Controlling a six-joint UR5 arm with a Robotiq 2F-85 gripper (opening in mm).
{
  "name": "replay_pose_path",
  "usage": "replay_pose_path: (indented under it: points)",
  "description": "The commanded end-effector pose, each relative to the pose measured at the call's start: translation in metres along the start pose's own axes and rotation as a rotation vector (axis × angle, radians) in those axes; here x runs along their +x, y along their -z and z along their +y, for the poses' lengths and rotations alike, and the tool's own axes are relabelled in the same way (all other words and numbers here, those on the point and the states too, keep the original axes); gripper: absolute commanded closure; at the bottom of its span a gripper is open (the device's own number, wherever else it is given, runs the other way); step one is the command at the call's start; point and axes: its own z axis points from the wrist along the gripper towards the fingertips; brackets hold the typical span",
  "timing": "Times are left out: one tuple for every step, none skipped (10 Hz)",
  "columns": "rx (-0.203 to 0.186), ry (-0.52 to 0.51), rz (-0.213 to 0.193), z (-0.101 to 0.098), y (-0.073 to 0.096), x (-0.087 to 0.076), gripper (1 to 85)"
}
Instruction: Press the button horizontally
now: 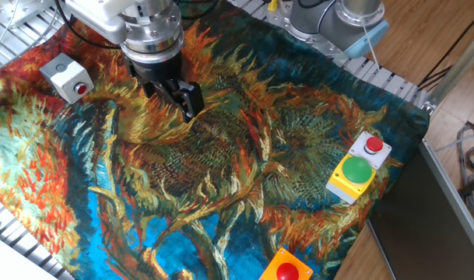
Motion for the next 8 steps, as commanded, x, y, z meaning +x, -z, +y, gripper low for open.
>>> replay_pose_path:
  points:
    - [-0.103,0.184,-0.201,0.0334,0.0066,-0.0489,84.3]
    - [-0.097,0.187,-0.200,0.0331,0.0057,-0.0490,84.3]
    - [-0.096,0.185,-0.200,0.0340,0.0050,-0.0491,84.3]
    - [-0.094,0.187,-0.200,0.0334,0.0050,-0.0489,84.3]
    - [-0.094,0.187,-0.198,0.0341,0.0051,-0.0488,84.3]
    - [-0.094,0.185,-0.198,0.0343,0.0049,-0.0490,84.3]
    - [-0.094,0.185,-0.200,0.0344,0.0050,-0.0494,84.3]
    - [-0.093,0.184,-0.200,0.0341,0.0049,-0.0494,84.3]
